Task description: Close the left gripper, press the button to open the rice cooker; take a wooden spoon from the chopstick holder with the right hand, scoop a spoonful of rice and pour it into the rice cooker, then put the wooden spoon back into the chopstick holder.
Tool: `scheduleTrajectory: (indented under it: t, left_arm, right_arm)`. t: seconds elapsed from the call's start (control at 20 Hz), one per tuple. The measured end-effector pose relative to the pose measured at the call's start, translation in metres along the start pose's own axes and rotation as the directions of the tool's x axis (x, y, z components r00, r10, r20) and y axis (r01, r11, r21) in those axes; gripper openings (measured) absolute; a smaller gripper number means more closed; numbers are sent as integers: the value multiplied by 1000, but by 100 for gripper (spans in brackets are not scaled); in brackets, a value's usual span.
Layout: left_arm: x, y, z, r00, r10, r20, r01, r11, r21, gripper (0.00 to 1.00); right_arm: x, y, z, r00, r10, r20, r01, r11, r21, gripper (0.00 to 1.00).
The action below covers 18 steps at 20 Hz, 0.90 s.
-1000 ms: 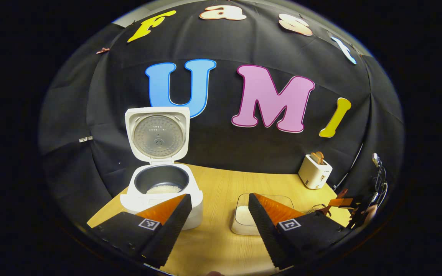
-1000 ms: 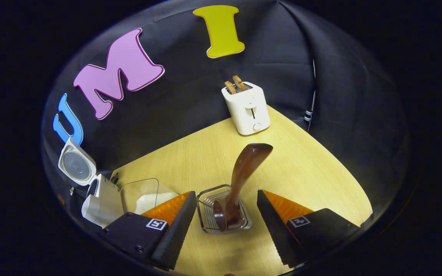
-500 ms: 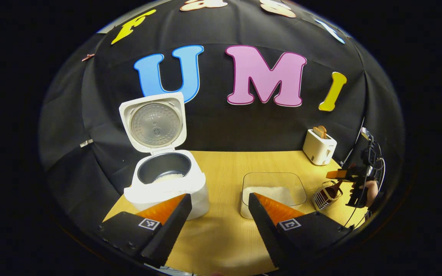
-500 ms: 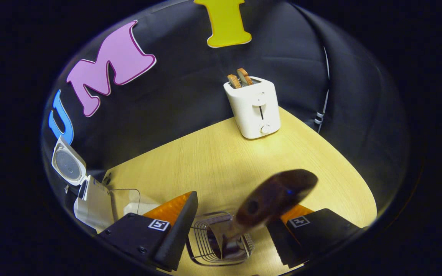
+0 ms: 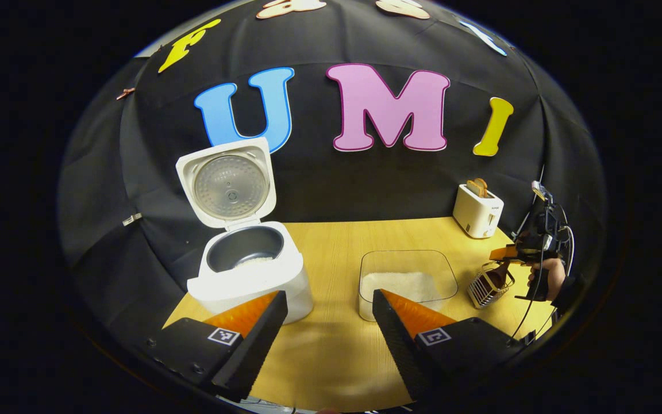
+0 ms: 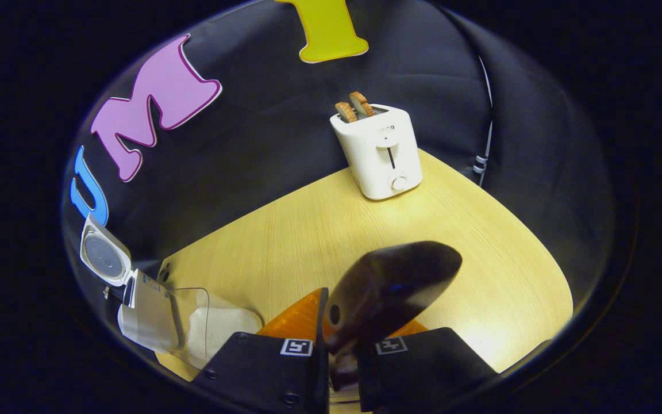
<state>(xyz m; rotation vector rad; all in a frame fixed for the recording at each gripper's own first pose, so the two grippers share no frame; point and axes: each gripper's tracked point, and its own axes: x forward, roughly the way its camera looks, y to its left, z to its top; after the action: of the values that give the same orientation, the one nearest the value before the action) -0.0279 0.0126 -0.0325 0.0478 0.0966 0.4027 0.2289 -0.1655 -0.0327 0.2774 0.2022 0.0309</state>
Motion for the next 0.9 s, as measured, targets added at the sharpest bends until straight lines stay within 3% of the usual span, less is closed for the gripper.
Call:
scheduleTrajectory:
  t: [0.3,0.45,0.9]
  left_arm:
    - [-1,5,6,1000,7,25,-6,999,-41,96]
    - [1,8,15,999,-15,49,15,1000,-1,96]
    - [19,58,30,992,-65,108,71,996,-56,96]
  right_arm:
    - [-20,7,19,999,-19,38,20,999,-29,12]
    - [-36,20,38,997,-41,70,43,998,-37,12]
    - [-79,120,79,986,14,168,2,995,-95,11]
